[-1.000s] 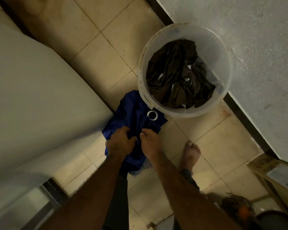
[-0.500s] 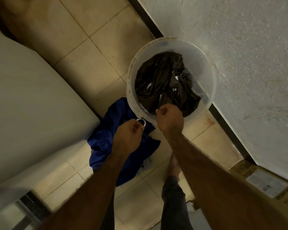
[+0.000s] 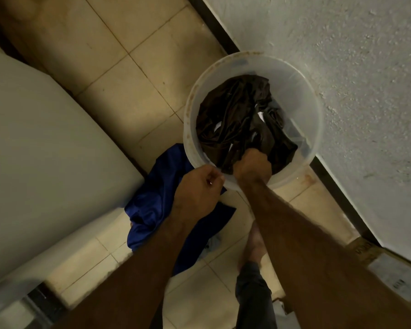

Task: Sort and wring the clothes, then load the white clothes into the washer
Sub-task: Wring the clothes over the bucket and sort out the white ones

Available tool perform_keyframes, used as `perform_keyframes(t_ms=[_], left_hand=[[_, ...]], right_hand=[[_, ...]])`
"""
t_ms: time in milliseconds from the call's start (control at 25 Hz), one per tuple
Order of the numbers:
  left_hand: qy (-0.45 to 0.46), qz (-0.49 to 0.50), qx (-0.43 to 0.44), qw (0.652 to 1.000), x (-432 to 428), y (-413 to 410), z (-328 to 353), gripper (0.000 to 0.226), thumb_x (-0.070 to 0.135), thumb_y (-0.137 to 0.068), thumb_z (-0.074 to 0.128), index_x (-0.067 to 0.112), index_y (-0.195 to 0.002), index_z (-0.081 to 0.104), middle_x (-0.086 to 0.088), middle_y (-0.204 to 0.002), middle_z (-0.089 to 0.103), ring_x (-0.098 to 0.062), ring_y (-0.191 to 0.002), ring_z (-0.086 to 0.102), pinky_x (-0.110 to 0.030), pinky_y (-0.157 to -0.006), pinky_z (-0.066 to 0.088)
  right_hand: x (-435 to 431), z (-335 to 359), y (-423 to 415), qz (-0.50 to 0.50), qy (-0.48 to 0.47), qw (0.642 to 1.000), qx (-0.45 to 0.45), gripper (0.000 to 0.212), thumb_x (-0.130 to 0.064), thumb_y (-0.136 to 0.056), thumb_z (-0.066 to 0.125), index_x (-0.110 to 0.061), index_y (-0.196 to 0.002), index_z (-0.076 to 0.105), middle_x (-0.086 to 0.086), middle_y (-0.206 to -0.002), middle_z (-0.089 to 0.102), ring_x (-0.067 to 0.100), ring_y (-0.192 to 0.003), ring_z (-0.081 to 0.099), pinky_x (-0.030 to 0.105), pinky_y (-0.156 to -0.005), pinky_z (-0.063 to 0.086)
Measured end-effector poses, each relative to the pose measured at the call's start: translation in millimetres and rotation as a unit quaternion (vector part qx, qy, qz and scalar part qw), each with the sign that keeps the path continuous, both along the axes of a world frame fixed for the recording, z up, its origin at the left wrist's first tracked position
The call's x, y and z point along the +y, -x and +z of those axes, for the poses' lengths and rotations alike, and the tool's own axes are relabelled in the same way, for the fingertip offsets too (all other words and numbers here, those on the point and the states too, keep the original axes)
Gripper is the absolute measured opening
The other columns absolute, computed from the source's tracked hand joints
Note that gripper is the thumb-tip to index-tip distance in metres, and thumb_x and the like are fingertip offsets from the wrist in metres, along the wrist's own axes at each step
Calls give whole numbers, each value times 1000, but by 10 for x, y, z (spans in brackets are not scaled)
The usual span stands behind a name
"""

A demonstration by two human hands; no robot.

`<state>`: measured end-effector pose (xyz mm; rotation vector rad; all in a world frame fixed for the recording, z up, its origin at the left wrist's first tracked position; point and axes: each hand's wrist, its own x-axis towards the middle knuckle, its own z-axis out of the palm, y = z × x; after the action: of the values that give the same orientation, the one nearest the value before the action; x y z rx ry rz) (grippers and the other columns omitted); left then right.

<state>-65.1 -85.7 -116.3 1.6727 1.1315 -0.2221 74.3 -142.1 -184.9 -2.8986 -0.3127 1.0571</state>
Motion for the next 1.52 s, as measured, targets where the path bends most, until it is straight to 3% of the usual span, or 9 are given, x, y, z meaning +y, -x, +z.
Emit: perform_keyframes(t_ms=[400, 560, 720, 840, 960, 1080, 1200, 1320, 1520], left_hand=[[84, 165, 13, 983, -247, -291, 126, 35, 37, -93, 65, 17, -121, 59, 5, -108, 64, -17, -104, 63, -34, -89, 55], [289, 357, -31, 887, -246, -563, 362, 62, 58, -81, 71, 25, -132, 56, -2, -120, 67, -26, -107, 66, -50, -81, 62], [280, 381, 3, 881, -248, -592, 367, 16, 23, -88, 74, 16, -101, 69, -13, -101, 72, -30, -92, 70, -49, -85, 60], [197, 348, 25, 916, -254, -518, 334, 15, 7, -87, 64, 8, -101, 70, -13, -92, 70, -30, -86, 68, -40, -75, 61], [205, 346, 9, 915, -239, -478, 426, 28, 5, -89, 57, 4, -116, 65, -7, -92, 67, -20, -80, 65, -26, -64, 54], [228, 334, 64, 912, -166, -470, 482, 30, 4, -88, 51, -6, -115, 62, -8, -85, 63, -19, -71, 58, -28, -66, 51], [274, 328, 84, 900, -127, -474, 517, 20, 8, -85, 50, -5, -95, 61, -24, -99, 62, -32, -85, 56, -42, -83, 51], [330, 354, 15, 875, -152, -409, 411, 67, 54, -65, 73, 6, -111, 70, -10, -106, 74, -31, -100, 70, -46, -94, 55], [335, 366, 33, 867, -107, -339, 265, 111, 82, -44, 80, 15, -131, 62, -10, -122, 70, -30, -107, 70, -48, -97, 56]], right_hand=[[-189, 815, 14, -159, -219, 963, -13, 19, -22, -94, 56, -13, -77, 59, -1, -72, 57, 16, -67, 52, 25, -55, 32], [-215, 970, 165, -177, -323, 927, 69, 33, -13, -90, 54, -19, -58, 50, -2, -58, 50, 14, -54, 47, 26, -53, 39], [-330, 947, 239, -197, -376, 896, 131, 33, -20, -80, 55, -27, -48, 47, -4, -52, 46, 16, -54, 45, 34, -55, 40], [-372, 1001, 240, -220, -344, 912, 36, 13, -28, -89, 66, -21, -80, 62, -2, -80, 61, 12, -71, 57, 33, -68, 49], [-367, 978, 235, -283, -265, 921, 34, 69, -54, -82, 72, -19, -138, 49, 6, -133, 53, 21, -115, 58, 41, -98, 53], [-330, 971, 219, -324, -272, 899, 112, 106, -67, -67, 75, -26, -154, 31, 5, -147, 47, 27, -130, 51, 47, -110, 47], [-289, 997, 236, -379, -327, 841, 203, 75, -41, -84, 77, -28, -148, 42, -4, -127, 55, 20, -117, 57, 39, -105, 50], [-279, 962, 285, -337, -332, 860, 194, 14, -13, -95, 61, -20, -101, 71, 4, -99, 70, 29, -99, 68, 49, -93, 58], [-351, 984, 461, -319, -313, 870, 209, 21, -16, -93, 58, -9, -101, 75, 11, -100, 73, 29, -94, 69, 44, -89, 60]])
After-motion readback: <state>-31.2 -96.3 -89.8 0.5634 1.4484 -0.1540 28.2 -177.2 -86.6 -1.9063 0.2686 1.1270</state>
